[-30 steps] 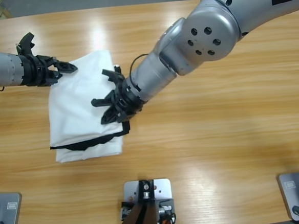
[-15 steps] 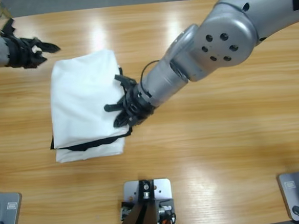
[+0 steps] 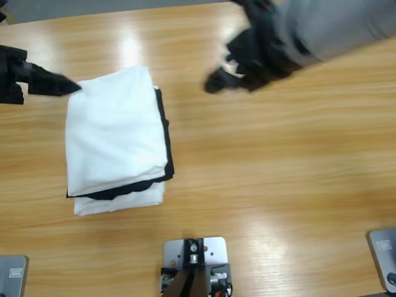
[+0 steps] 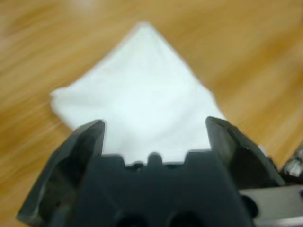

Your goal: Fold clothes

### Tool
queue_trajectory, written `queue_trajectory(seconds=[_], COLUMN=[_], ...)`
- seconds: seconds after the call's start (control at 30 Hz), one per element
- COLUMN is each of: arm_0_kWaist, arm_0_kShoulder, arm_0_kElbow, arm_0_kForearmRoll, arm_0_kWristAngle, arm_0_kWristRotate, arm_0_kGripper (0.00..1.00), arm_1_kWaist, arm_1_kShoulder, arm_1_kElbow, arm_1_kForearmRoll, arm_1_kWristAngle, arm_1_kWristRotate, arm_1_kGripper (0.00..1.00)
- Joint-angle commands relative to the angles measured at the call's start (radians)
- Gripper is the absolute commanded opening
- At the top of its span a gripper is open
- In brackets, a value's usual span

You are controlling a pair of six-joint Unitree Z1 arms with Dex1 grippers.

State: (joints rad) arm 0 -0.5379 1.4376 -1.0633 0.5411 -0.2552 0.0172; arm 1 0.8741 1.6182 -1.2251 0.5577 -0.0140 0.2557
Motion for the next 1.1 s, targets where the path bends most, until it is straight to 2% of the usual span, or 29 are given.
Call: queue_trajectory(seconds=[0.03,0.23,0.3,0.73,1.1], arm_0_kWaist=[-0.105,-0.203,-0.212,-0.22,-0.221], arm_0_kShoulder=[0.242,0.391,0.415,0.557,0.664], arm_0_kElbow=[-0.303,-0.325,-0.324,-0.355,-0.291], arm_0_kForearmRoll=[0.409,0.487,0.495,0.488,0.424], arm_0_kWristAngle=[0.076,0.22,0.245,0.291,0.192], arm_0_kWristRotate=[0.374,0.667,0.707,0.759,0.736], arm_0_kGripper=[0.982,1.0,1.0,1.0,0.999], arm_1_kWaist=[-0.063,-0.157,-0.178,-0.258,-0.283], arm_1_kShoulder=[-0.14,-0.241,-0.243,-0.185,-0.159], arm_1_kElbow=[0.131,0.268,0.291,0.33,0.346], arm_1_kForearmRoll=[0.102,0.096,0.079,-0.027,-0.065], arm_1_kWristAngle=[-0.054,-0.032,-0.022,0.025,0.025], arm_1_kWristRotate=[-0.076,-0.075,-0.075,-0.069,-0.067], arm_1_kGripper=[1.0,1.0,1.0,1.0,1.0])
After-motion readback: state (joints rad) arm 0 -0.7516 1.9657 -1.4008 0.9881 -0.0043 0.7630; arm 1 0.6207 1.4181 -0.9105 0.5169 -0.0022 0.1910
